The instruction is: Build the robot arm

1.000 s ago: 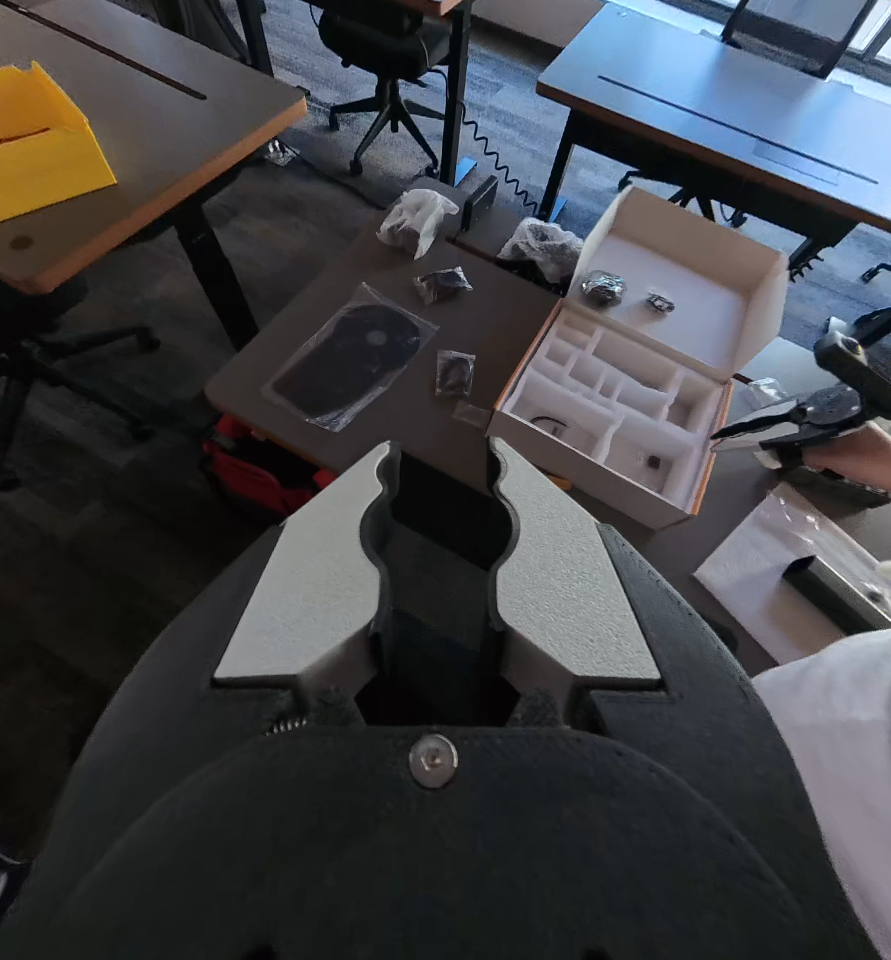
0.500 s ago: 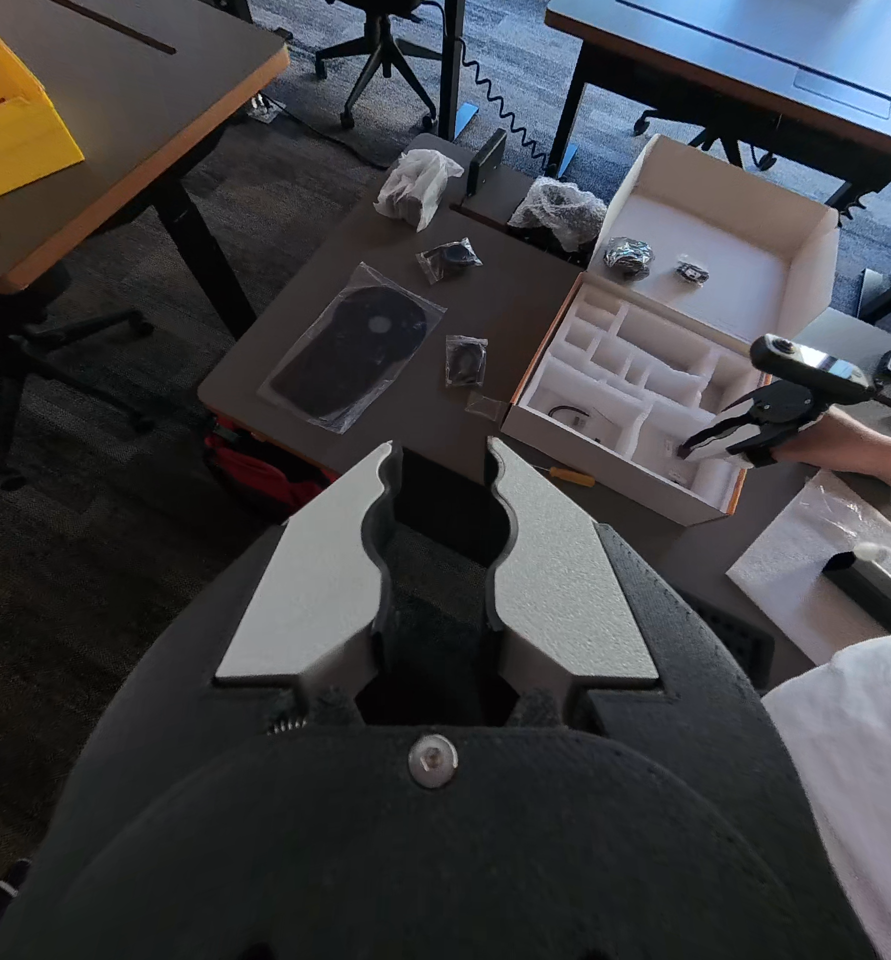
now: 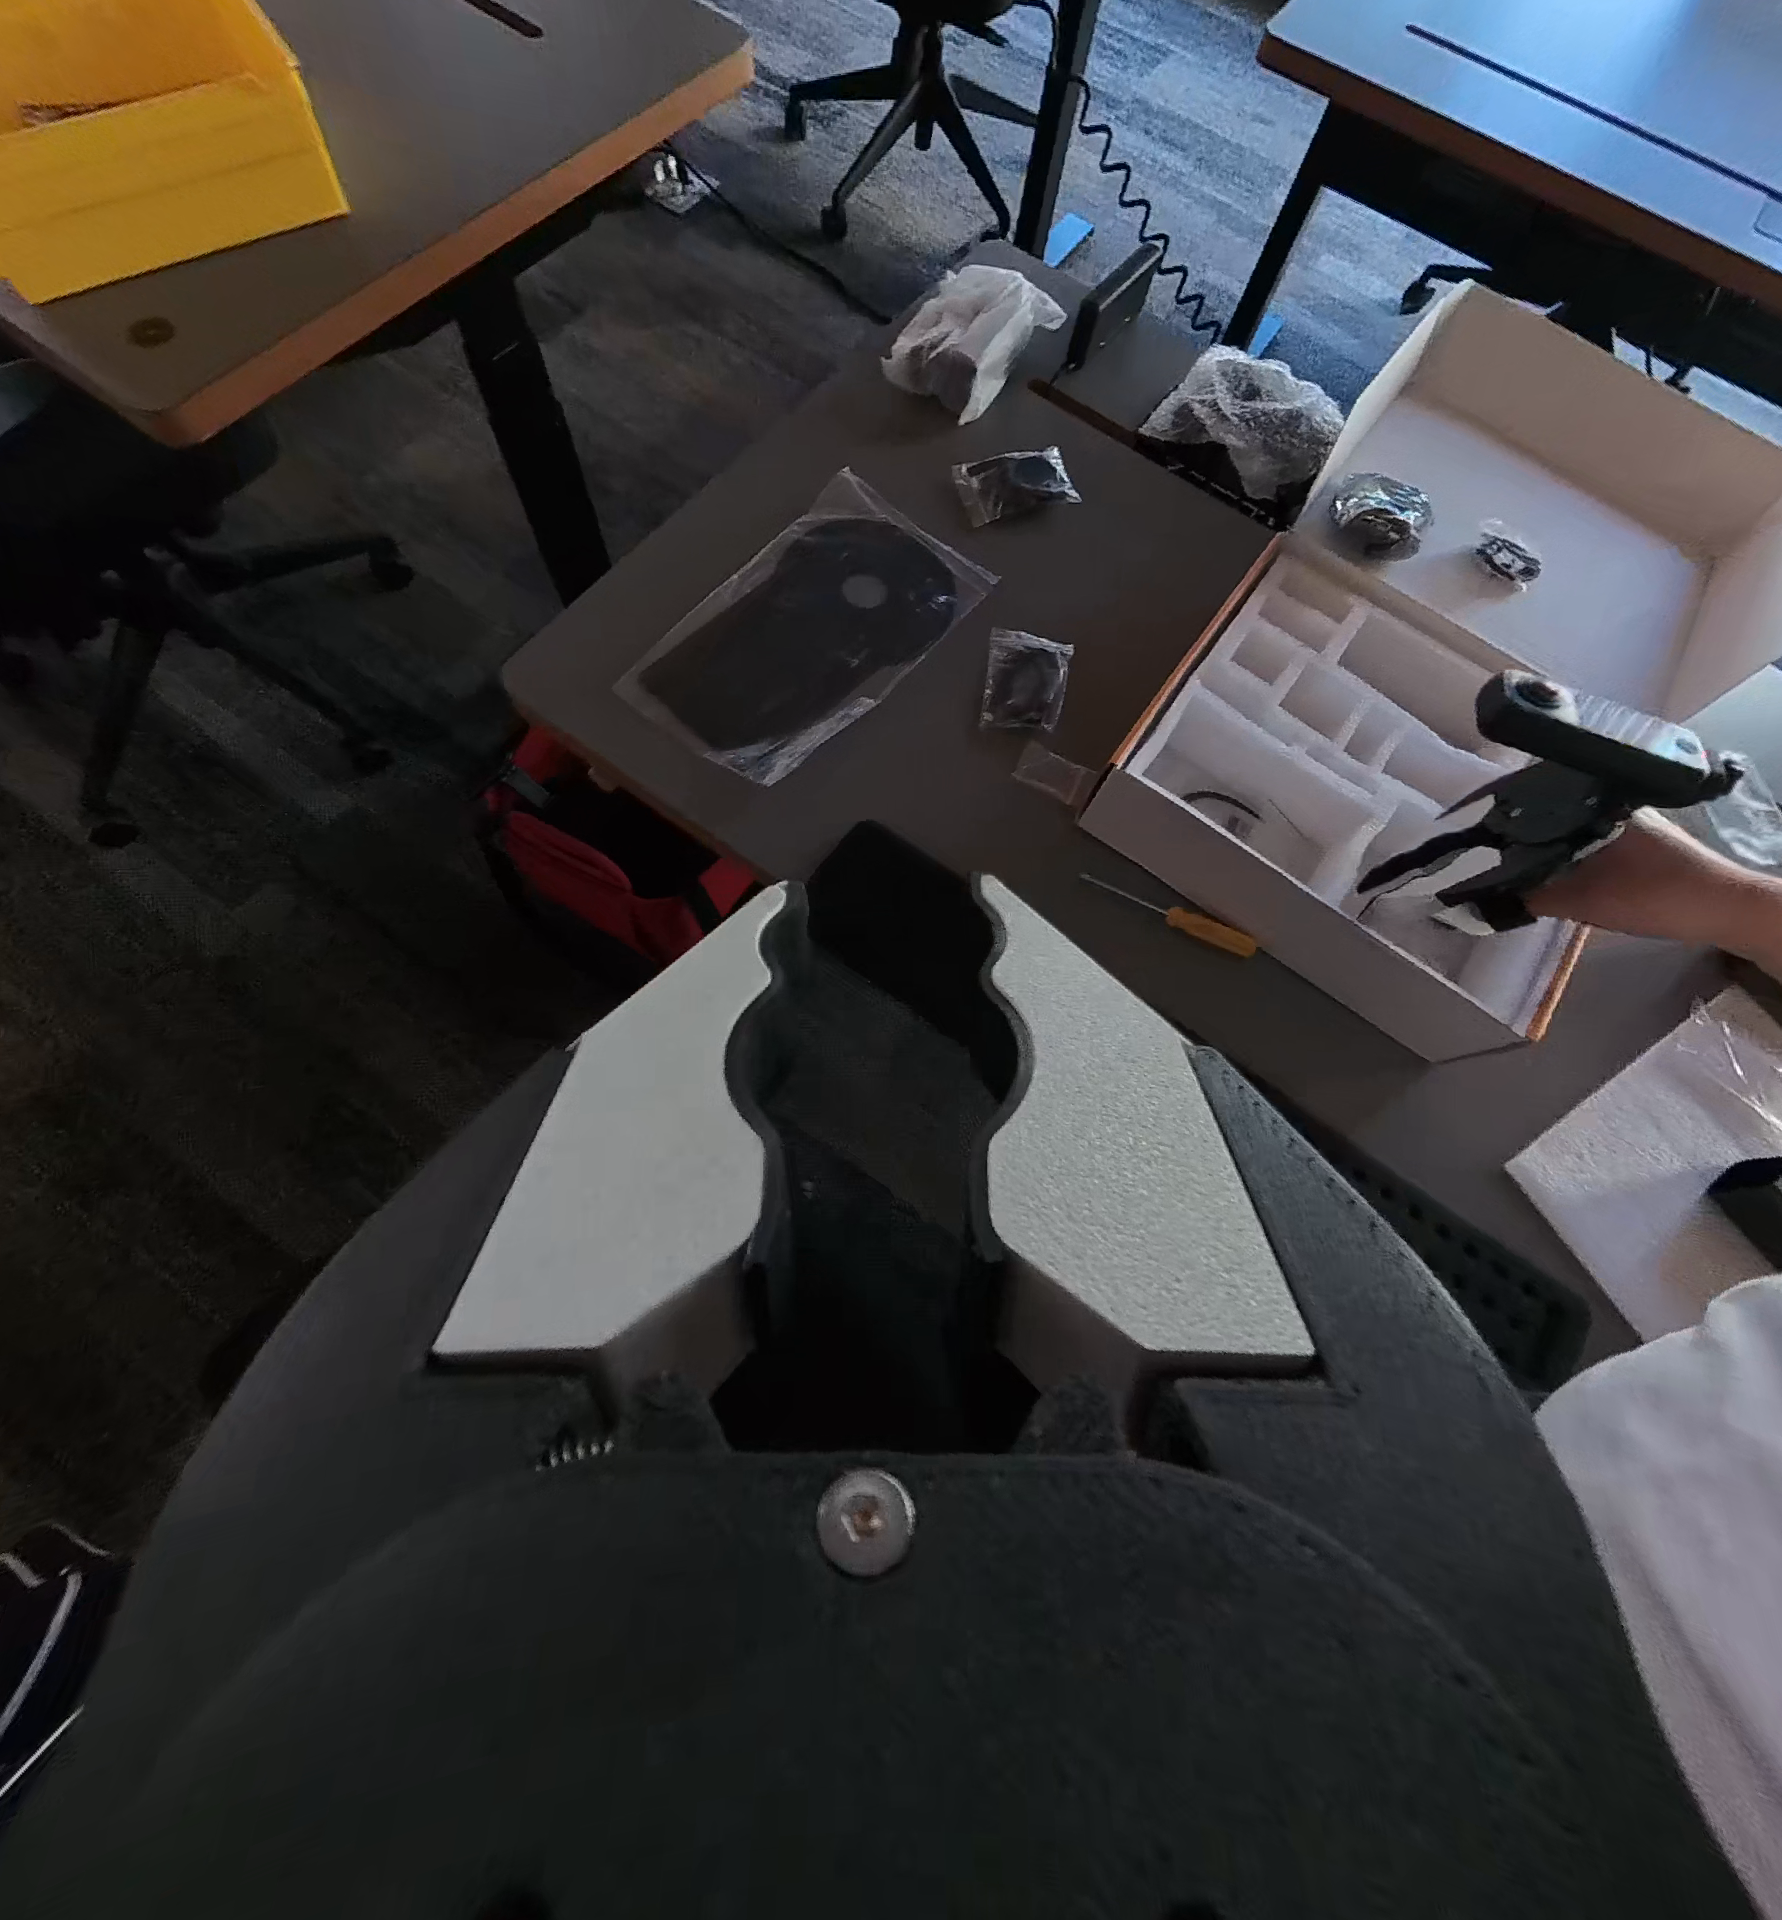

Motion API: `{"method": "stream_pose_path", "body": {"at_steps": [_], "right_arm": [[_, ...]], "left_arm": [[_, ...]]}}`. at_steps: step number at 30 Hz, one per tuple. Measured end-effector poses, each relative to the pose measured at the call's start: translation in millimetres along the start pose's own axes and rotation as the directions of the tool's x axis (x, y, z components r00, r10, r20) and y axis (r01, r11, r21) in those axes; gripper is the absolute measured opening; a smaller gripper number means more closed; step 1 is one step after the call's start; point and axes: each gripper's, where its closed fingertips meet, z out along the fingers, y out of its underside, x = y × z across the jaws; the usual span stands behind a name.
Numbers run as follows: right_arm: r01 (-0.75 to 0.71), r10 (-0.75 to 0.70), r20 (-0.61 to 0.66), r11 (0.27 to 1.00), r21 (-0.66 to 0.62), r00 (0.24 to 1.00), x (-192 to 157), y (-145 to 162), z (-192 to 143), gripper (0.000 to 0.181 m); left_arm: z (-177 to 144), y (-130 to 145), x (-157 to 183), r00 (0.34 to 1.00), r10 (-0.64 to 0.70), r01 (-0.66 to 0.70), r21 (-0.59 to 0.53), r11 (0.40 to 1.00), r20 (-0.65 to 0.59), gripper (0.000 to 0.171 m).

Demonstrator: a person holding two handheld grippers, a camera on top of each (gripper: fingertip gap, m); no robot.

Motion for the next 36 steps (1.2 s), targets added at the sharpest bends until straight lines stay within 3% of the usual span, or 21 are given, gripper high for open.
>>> {"method": "stream_pose_path", "body": {"at_steps": [7,13,16,20,24,29,32,36], "right_arm": [[0.020,-0.015,-0.072,0.997,0.070,0.997,18,-29,-33,0.018],[0.048,0.018,-0.337,0.982,0.185,0.941,48,-46,-84,0.013],[-0.008,0.165,-0.478,0.950,0.314,0.863,48,-23,-132,0.013],[-0.034,0.291,-0.670,0.929,0.368,0.683,17,57,-202,0.018],[-0.035,0.364,-0.818,0.920,0.390,0.445,-72,156,-280,0.025],[-0.075,0.495,-0.856,0.869,0.489,0.151,-271,286,-363,0.026],[-0.121,0.521,-0.853,0.845,0.521,-0.031,-389,359,-400,0.028],[-0.214,0.552,-0.788,0.763,0.609,-0.272,-510,456,-442,0.035]], "left_arm": [[-23,17,-19,0.998,-0.047,0.046,0.022,0.999,0.046,0.029],[-31,28,-25,0.997,-0.078,0.078,0.044,0.996,0.004,0.028],[-34,27,-24,0.999,-0.018,0.019,0.038,0.999,-0.028,0.028],[-32,25,-13,0.990,0.057,-0.048,0.069,0.996,-0.131,0.028],[-18,52,24,0.927,0.157,-0.141,0.070,0.988,-0.342,0.032],[-12,101,124,0.706,0.348,-0.332,0.147,0.932,-0.616,0.034],[-35,109,203,0.575,0.420,-0.373,0.232,0.898,-0.702,0.037],[-100,119,314,0.360,0.415,-0.316,0.309,0.897,-0.836,0.043]]}}
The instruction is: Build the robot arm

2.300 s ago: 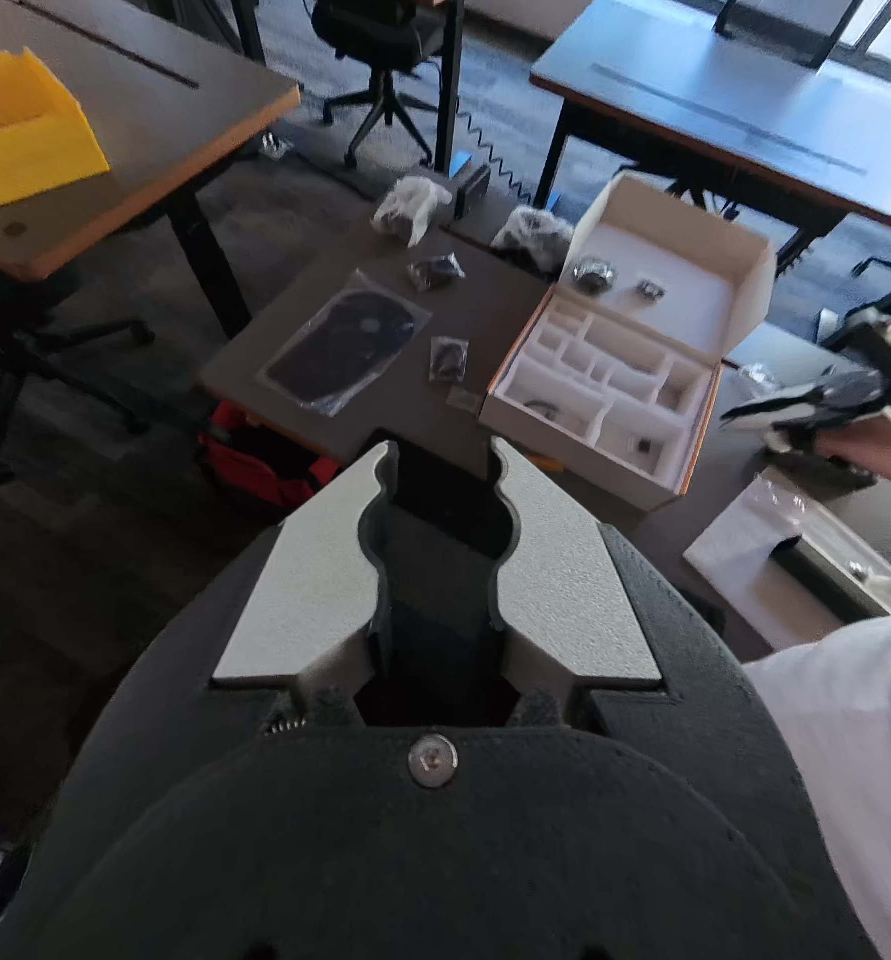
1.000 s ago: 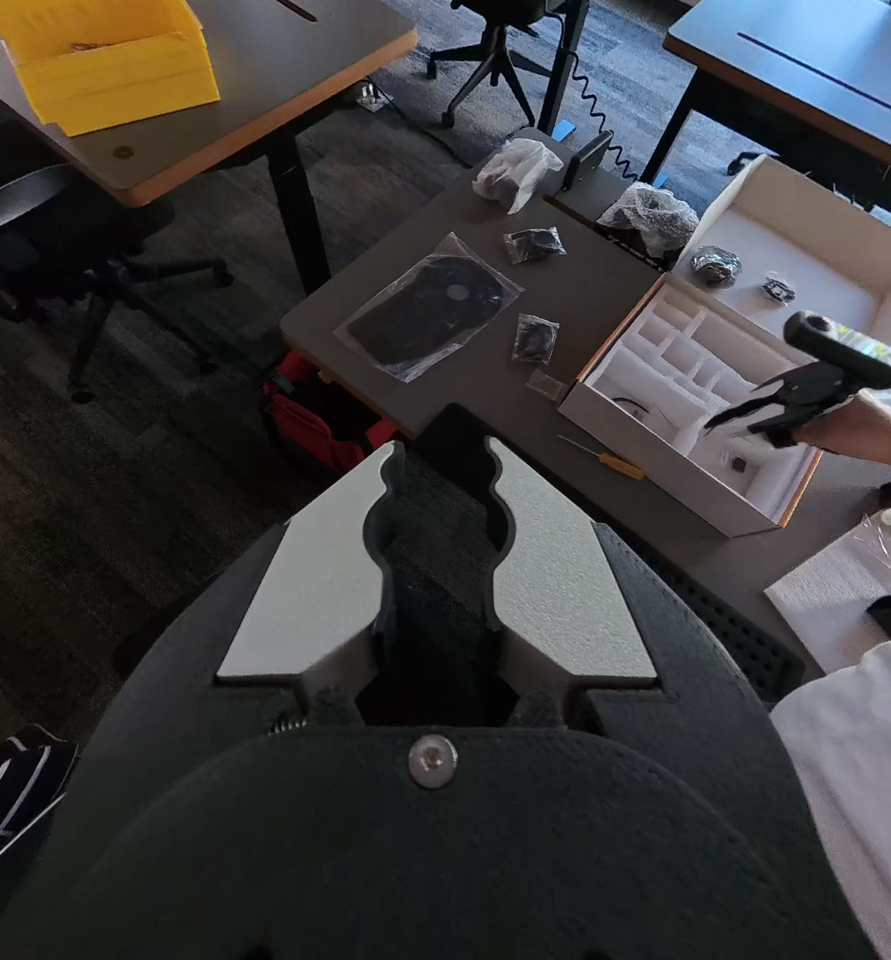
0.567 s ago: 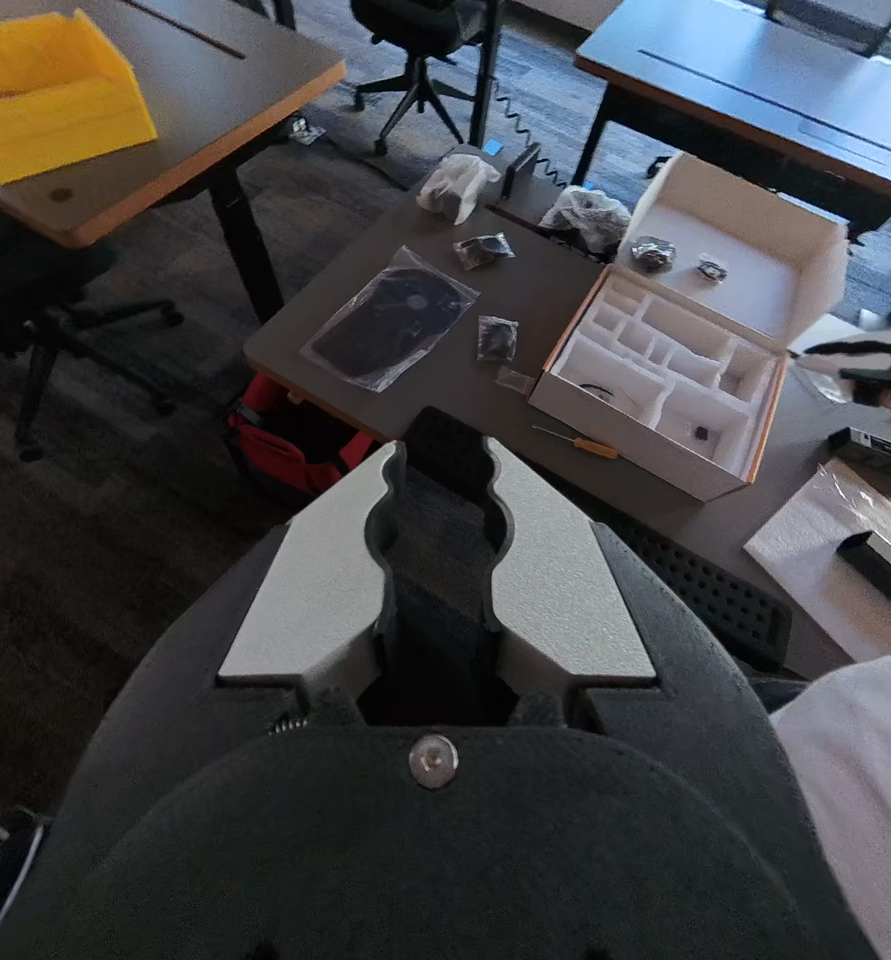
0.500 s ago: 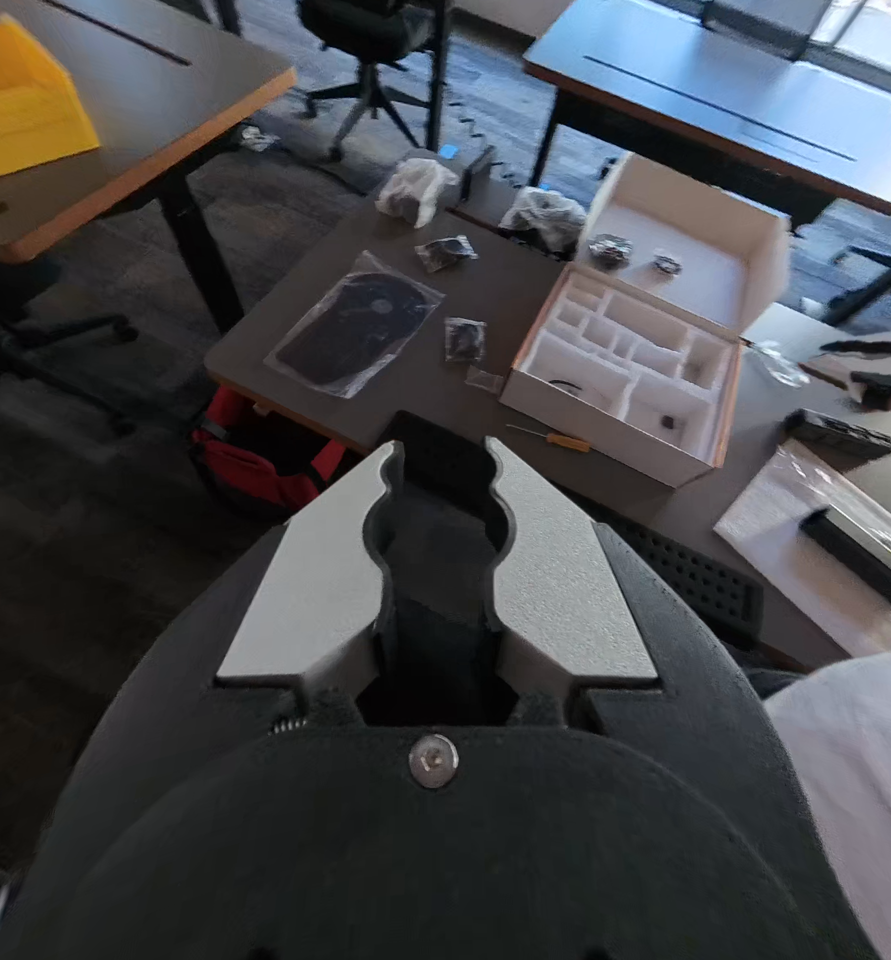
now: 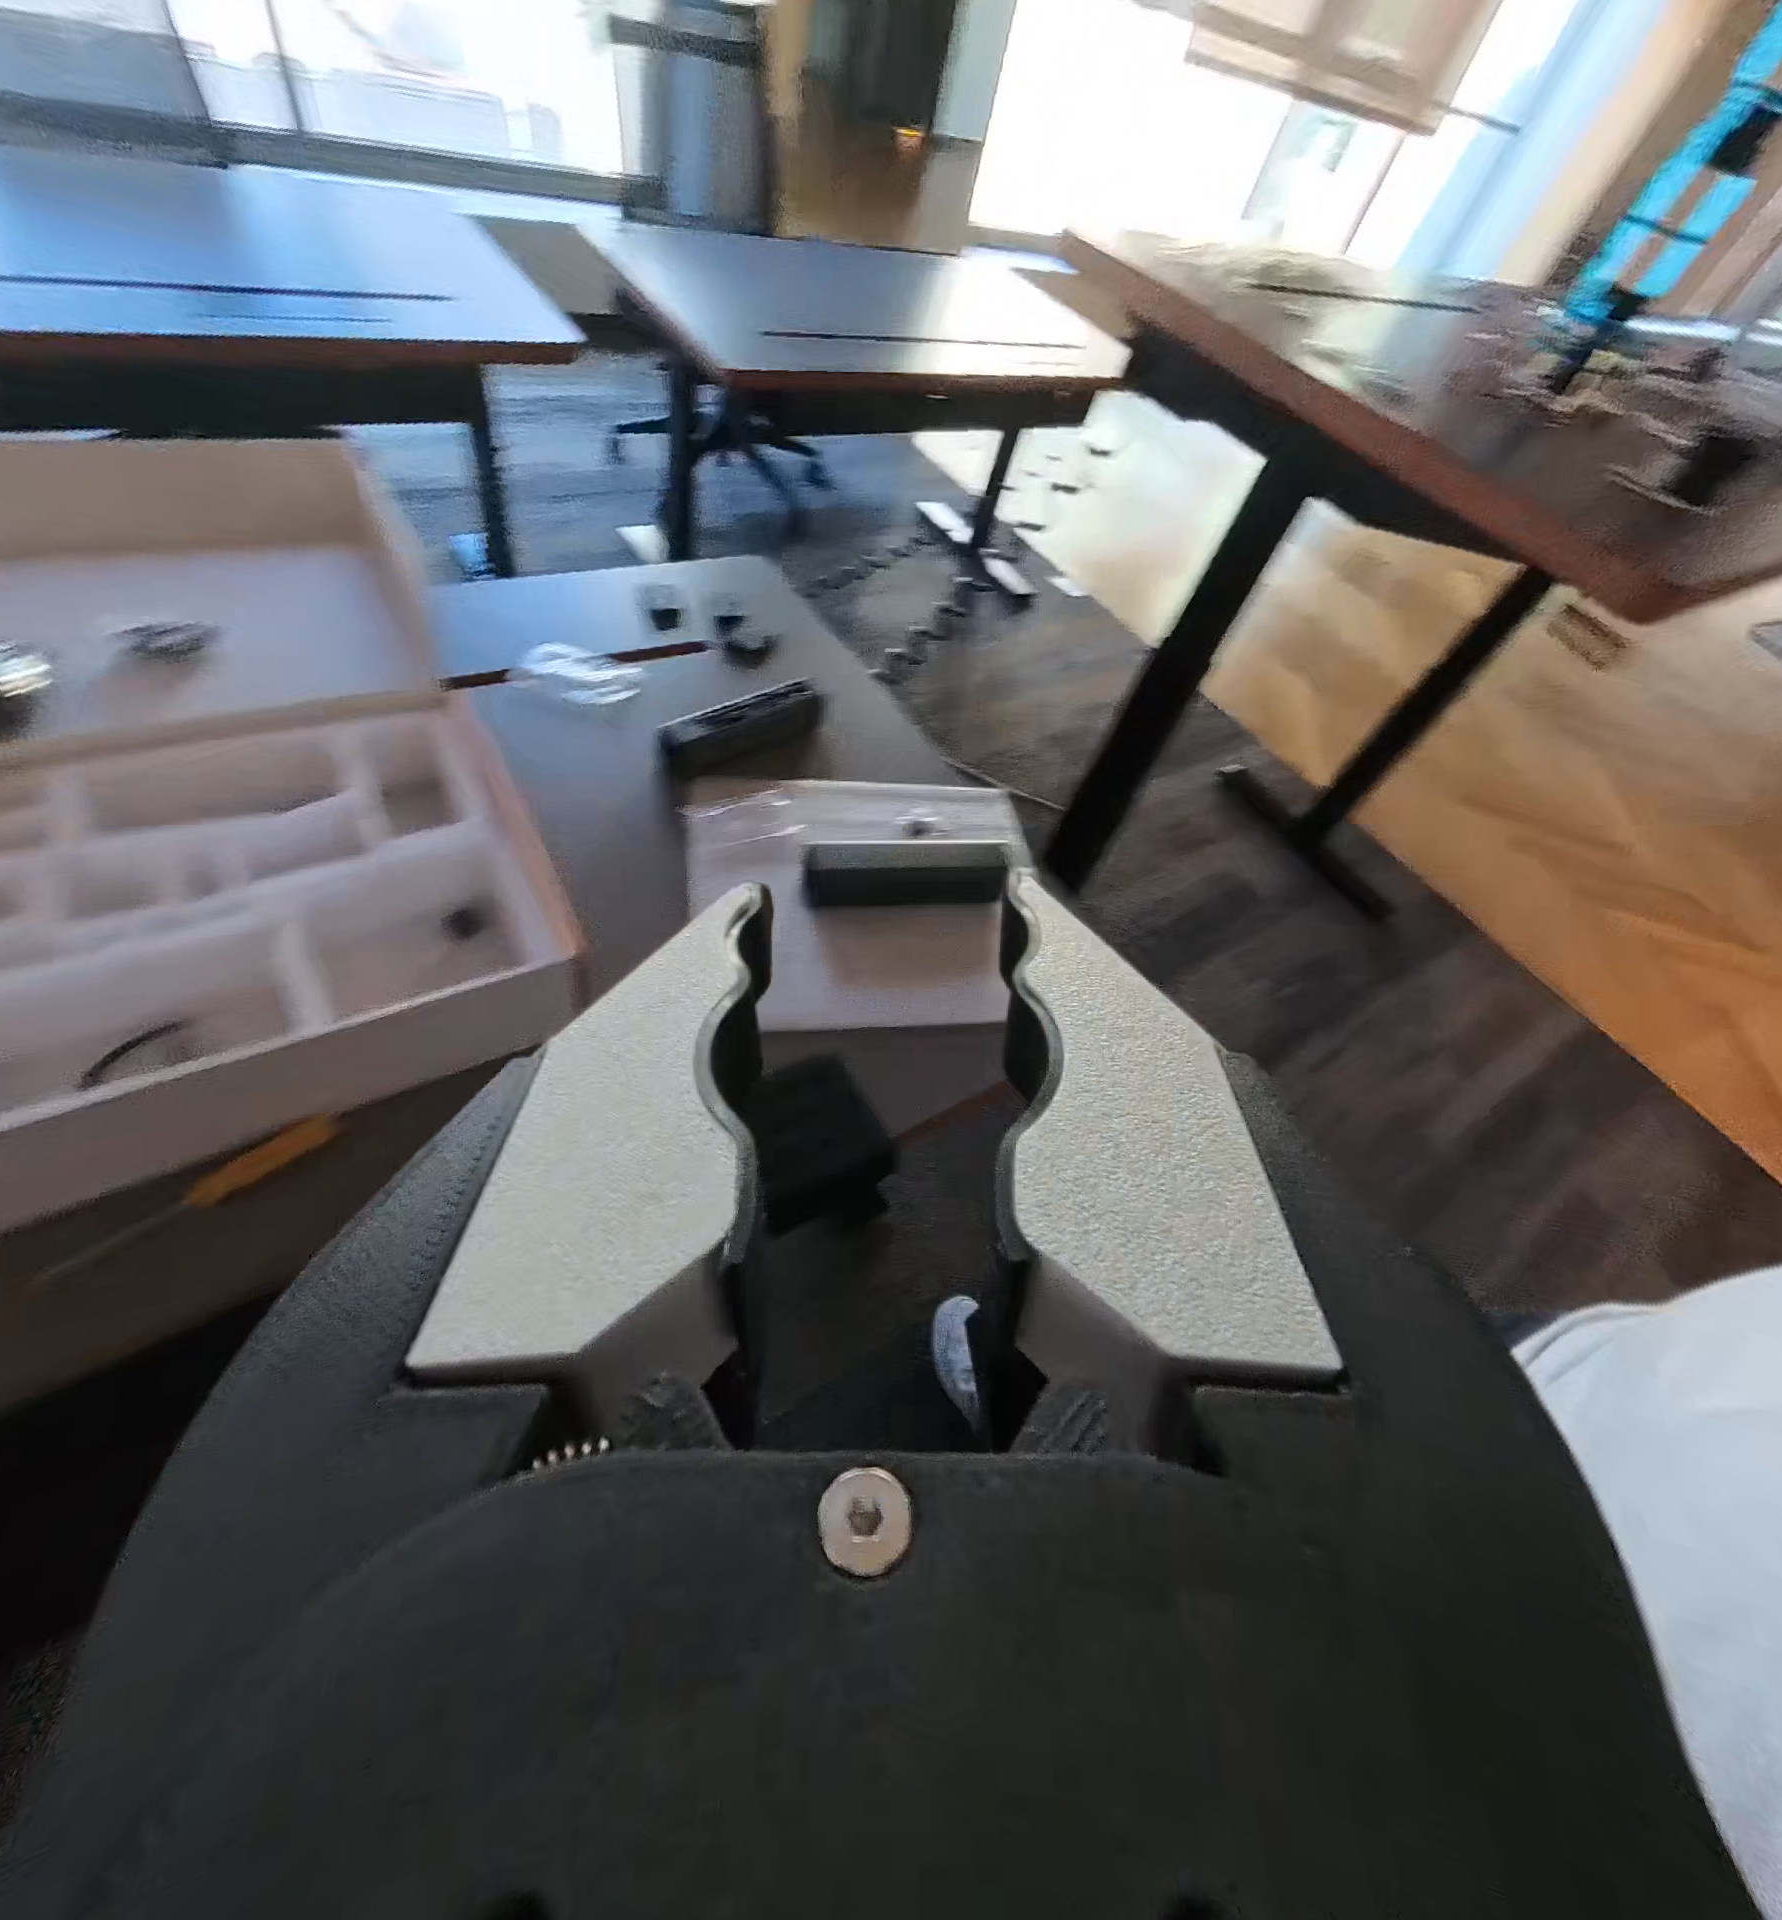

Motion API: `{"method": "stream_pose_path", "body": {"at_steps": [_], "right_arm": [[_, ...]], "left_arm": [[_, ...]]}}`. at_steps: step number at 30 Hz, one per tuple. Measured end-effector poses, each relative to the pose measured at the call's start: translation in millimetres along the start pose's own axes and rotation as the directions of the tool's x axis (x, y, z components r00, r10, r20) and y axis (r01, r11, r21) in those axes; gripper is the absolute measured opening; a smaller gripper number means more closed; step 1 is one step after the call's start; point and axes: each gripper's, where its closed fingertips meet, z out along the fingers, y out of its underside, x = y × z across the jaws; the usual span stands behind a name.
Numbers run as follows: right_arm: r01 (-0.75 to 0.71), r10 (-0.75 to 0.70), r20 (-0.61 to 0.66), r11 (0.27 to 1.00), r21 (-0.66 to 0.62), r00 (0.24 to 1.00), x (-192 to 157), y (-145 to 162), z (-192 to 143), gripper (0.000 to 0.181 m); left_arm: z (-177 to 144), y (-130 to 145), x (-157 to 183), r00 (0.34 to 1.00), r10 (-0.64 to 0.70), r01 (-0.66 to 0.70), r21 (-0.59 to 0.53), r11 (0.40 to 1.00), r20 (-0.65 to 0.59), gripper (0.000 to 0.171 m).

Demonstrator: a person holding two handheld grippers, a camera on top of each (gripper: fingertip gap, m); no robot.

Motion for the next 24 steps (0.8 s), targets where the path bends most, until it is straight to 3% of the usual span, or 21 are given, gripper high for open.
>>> {"method": "stream_pose_path", "body": {"at_steps": [4,9,16,19,21,24], "right_arm": [[-0.129,0.117,-0.196,0.991,-0.047,0.974,103,75,-60,0.038],[-0.201,0.156,-0.361,0.975,-0.092,0.920,239,177,-132,0.037],[-0.306,0.221,-0.441,0.943,-0.131,0.870,430,329,-230,0.035],[-0.420,0.304,-0.417,0.880,-0.222,0.857,484,391,-261,0.036],[-0.470,0.351,-0.404,0.848,-0.245,0.845,511,418,-272,0.036],[-0.493,0.422,-0.294,0.837,-0.235,0.857,532,440,-254,0.036]], "left_arm": [[50,-8,85,0.988,0.116,-0.124,-0.075,0.989,-0.103,0.051],[109,-24,215,0.954,0.219,-0.234,-0.051,0.971,-0.203,0.057],[228,-43,407,0.941,0.241,-0.238,0.042,0.970,-0.236,0.063],[282,-59,509,0.902,0.149,-0.137,0.057,0.989,-0.405,0.063],[315,-62,565,0.868,0.142,-0.157,0.009,0.988,-0.476,0.065],[357,-71,629,0.837,0.176,-0.198,0.013,0.980,-0.519,0.065]]}}
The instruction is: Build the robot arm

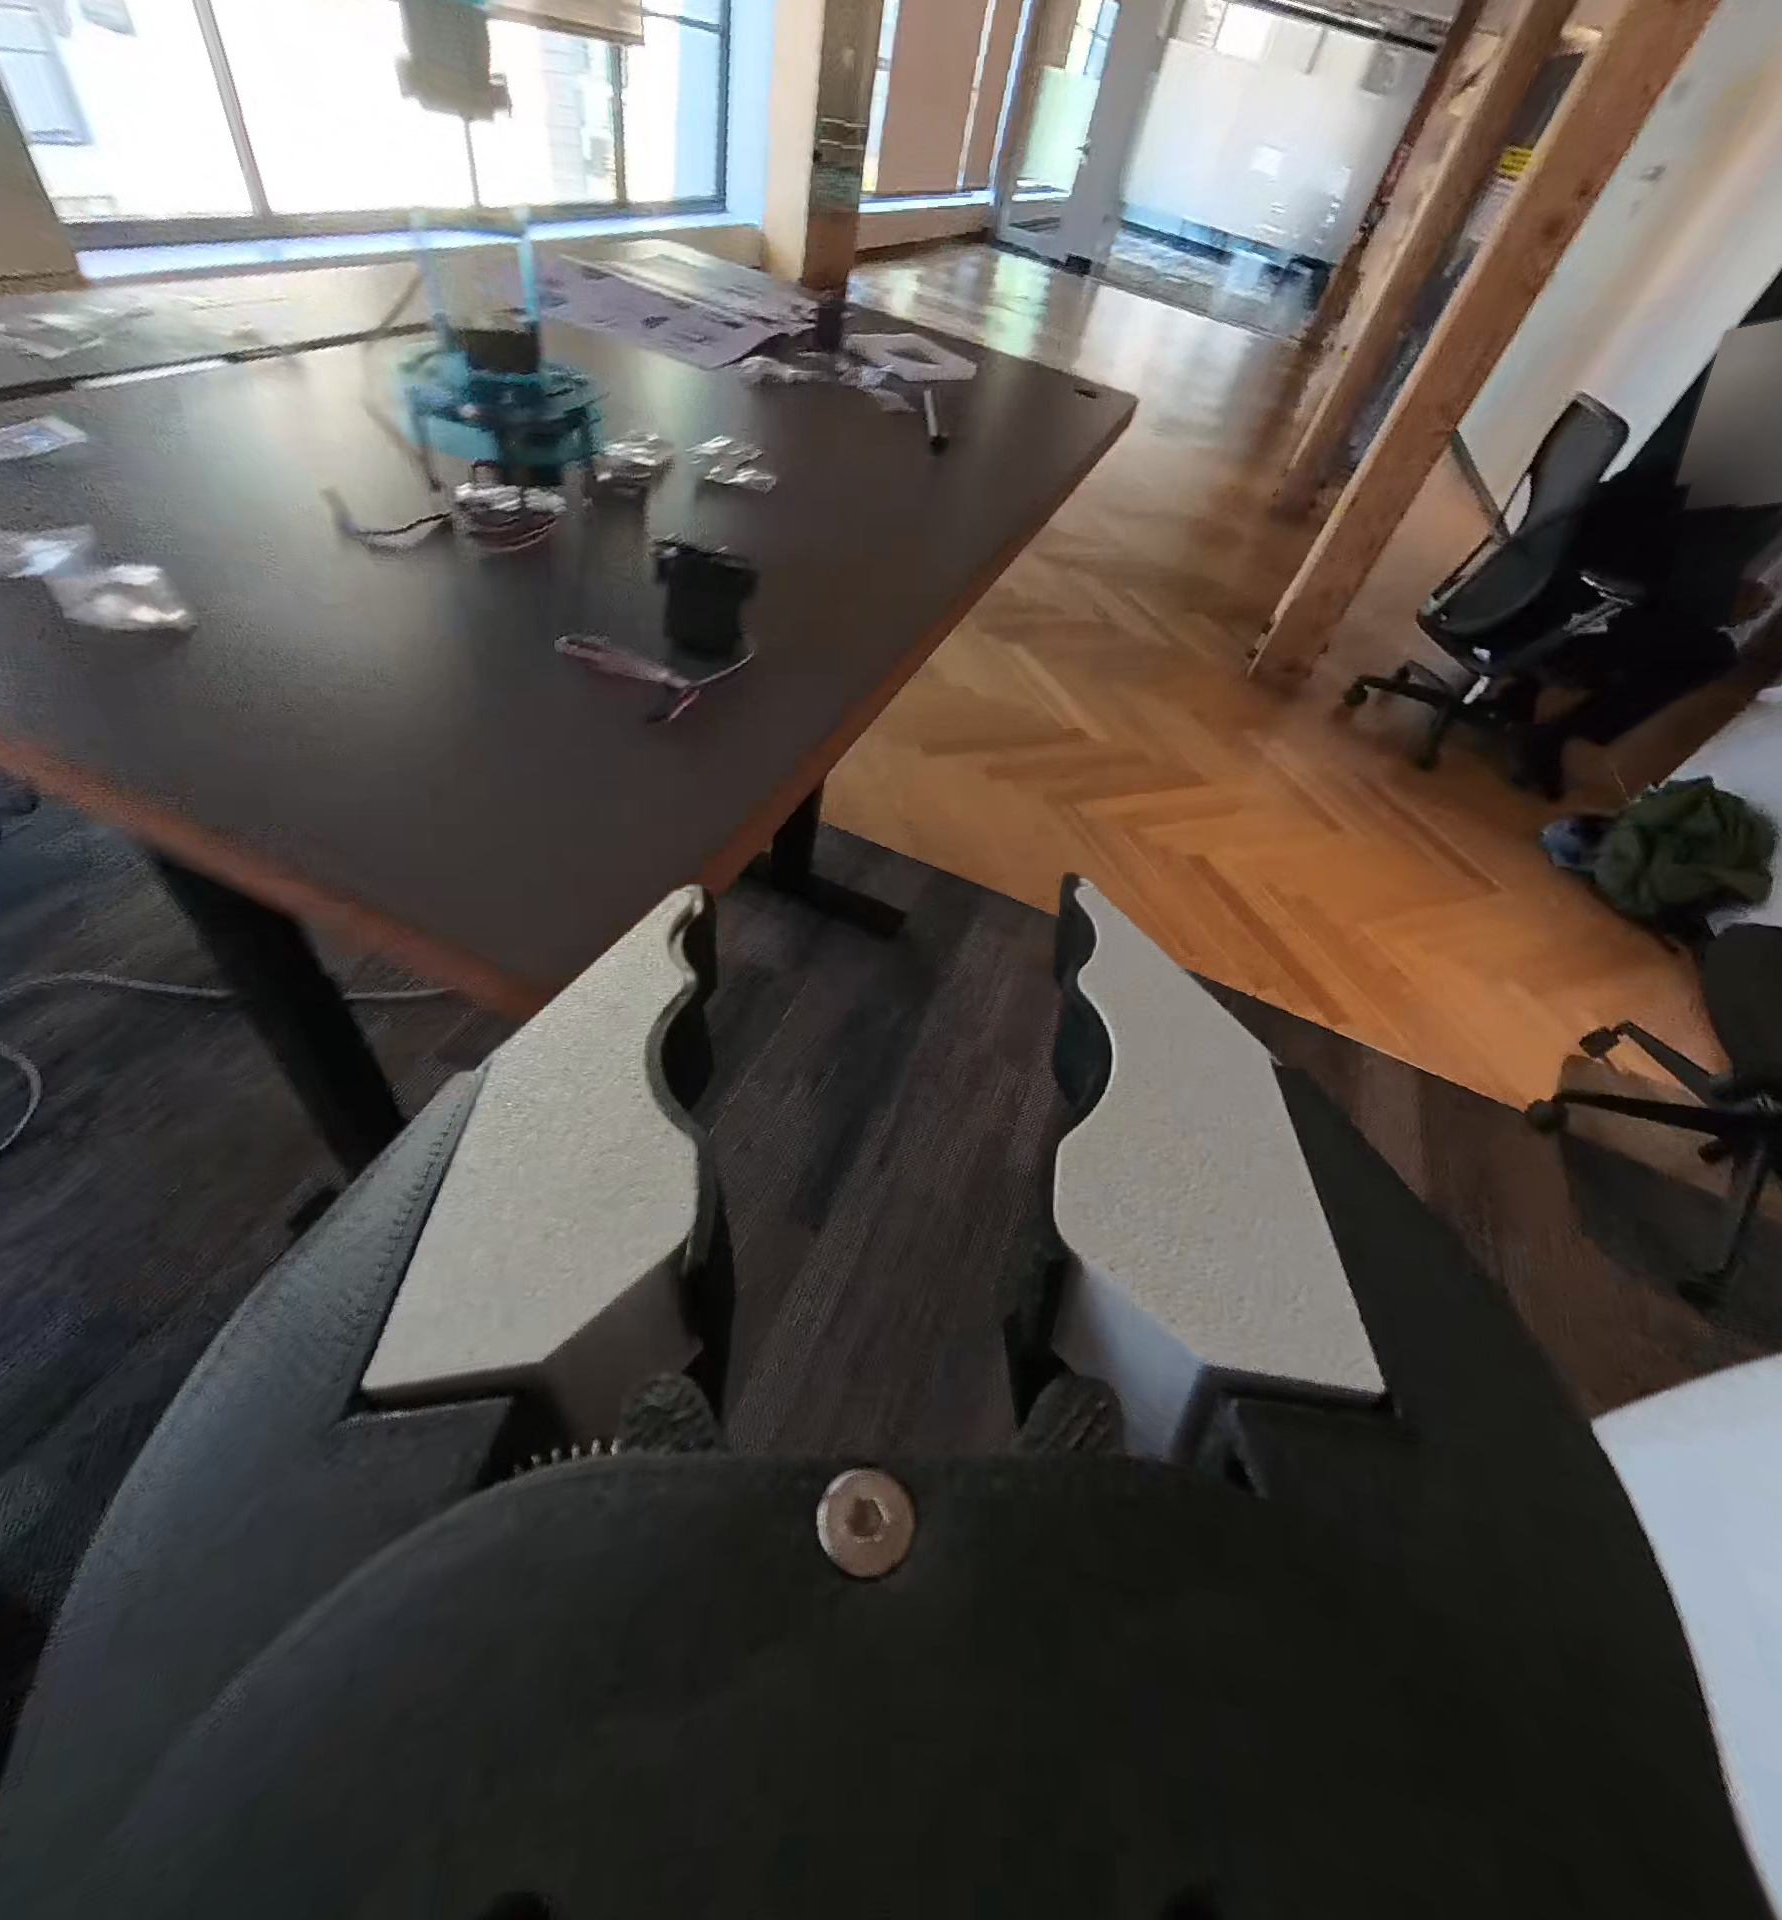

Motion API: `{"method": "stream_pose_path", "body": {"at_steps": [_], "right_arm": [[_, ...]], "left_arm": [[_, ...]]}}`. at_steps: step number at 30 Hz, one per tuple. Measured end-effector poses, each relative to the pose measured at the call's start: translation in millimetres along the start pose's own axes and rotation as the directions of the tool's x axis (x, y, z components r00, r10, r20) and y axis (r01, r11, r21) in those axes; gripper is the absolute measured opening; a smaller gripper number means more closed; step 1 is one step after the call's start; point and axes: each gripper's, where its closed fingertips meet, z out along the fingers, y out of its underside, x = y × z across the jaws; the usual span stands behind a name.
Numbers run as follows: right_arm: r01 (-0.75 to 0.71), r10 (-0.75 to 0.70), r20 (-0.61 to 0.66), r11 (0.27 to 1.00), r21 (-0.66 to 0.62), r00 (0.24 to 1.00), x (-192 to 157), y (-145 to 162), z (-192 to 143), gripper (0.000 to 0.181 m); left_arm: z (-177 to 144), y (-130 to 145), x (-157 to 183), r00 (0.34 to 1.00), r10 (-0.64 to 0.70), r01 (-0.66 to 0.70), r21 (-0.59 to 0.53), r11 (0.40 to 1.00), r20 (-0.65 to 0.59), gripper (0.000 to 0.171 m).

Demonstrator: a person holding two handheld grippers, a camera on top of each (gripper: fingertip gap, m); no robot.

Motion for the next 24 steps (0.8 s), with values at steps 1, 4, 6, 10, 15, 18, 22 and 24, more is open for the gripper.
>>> {"method": "stream_pose_path", "body": {"at_steps": [1,4,6,10,15,18,22,24], "right_arm": [[-0.002,0.002,0.042,1.000,0.006,0.999,2,-1,15,0.036],[-0.006,-0.002,0.202,0.999,0.037,0.979,-13,-16,68,0.036],[0.013,-0.034,0.324,0.998,0.068,0.946,-35,-33,105,0.036],[0.132,-0.152,0.483,0.988,0.076,0.862,-72,-56,180,0.039],[0.205,-0.208,0.600,0.976,0.075,0.772,-88,-96,264,0.044],[0.213,-0.226,0.669,0.972,0.103,0.708,-92,-126,313,0.043],[0.243,-0.285,0.722,0.956,0.165,0.630,-84,-167,385,0.043],[0.251,-0.310,0.769,0.947,0.200,0.559,-83,-187,419,0.043]], "left_arm": [[21,-4,7,1.000,0.003,-0.003,-0.009,1.000,-0.019,0.064],[81,-8,23,0.996,-0.001,-0.005,-0.069,0.998,-0.089,0.062],[119,-15,24,0.994,0.025,-0.035,-0.095,0.995,-0.109,0.061],[195,-42,16,0.983,0.065,-0.077,-0.061,0.995,-0.169,0.058],[287,-87,-8,0.966,0.090,-0.104,-0.048,0.993,-0.241,0.056],[321,-103,-24,0.969,0.085,-0.101,-0.060,0.993,-0.234,0.056],[350,-107,-41,0.979,0.066,-0.082,-0.074,0.994,-0.194,0.055],[365,-106,-55,0.992,0.064,-0.073,-0.082,0.994,-0.109,0.056]]}}
